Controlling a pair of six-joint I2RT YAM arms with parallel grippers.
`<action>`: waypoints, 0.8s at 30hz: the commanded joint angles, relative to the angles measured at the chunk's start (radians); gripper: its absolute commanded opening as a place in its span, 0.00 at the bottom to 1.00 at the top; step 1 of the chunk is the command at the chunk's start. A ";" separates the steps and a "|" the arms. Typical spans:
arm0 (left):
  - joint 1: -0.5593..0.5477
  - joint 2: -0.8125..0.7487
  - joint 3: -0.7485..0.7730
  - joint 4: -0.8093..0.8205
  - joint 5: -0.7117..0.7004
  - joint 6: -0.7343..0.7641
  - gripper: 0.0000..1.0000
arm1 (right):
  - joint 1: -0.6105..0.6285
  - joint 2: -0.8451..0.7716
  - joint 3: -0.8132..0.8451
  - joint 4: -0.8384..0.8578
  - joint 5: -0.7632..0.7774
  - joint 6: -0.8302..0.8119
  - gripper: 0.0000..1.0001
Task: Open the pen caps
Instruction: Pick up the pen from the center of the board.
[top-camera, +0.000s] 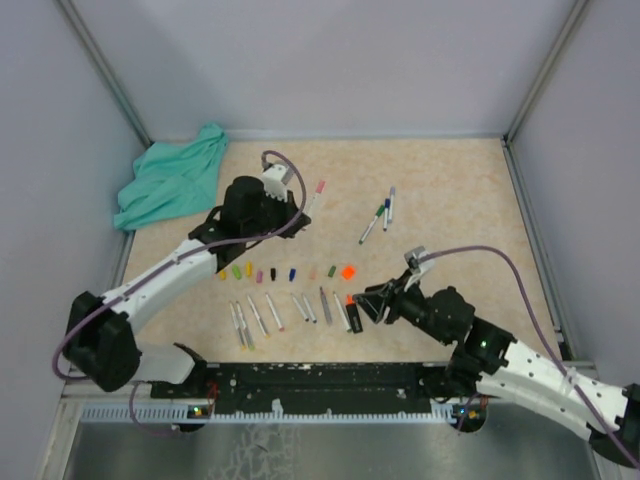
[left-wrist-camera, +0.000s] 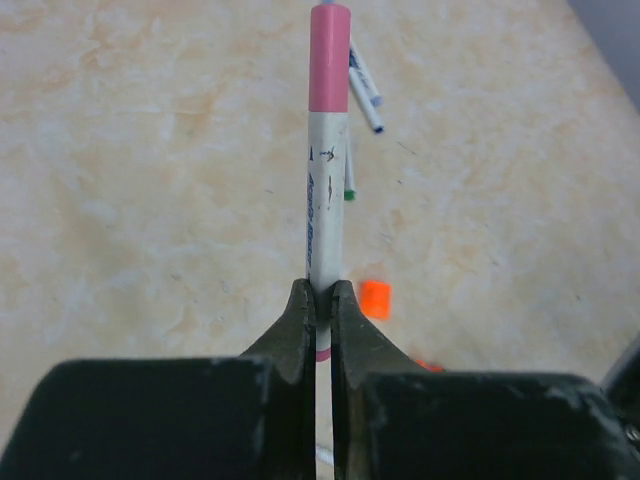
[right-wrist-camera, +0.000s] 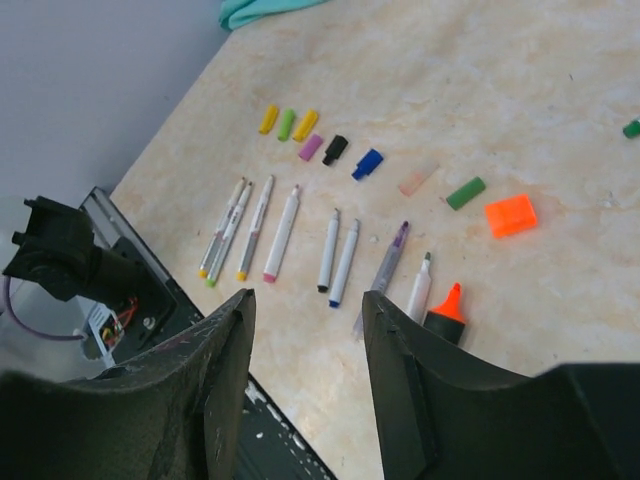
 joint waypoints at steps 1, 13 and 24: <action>-0.004 -0.241 -0.278 0.199 0.142 -0.132 0.00 | -0.004 0.080 0.102 0.221 -0.035 -0.029 0.49; -0.005 -0.777 -0.767 0.524 0.237 -0.447 0.00 | -0.001 0.475 0.233 0.529 -0.127 0.018 0.51; -0.004 -0.891 -0.877 0.600 0.313 -0.558 0.00 | 0.011 0.739 0.371 0.641 -0.196 0.056 0.53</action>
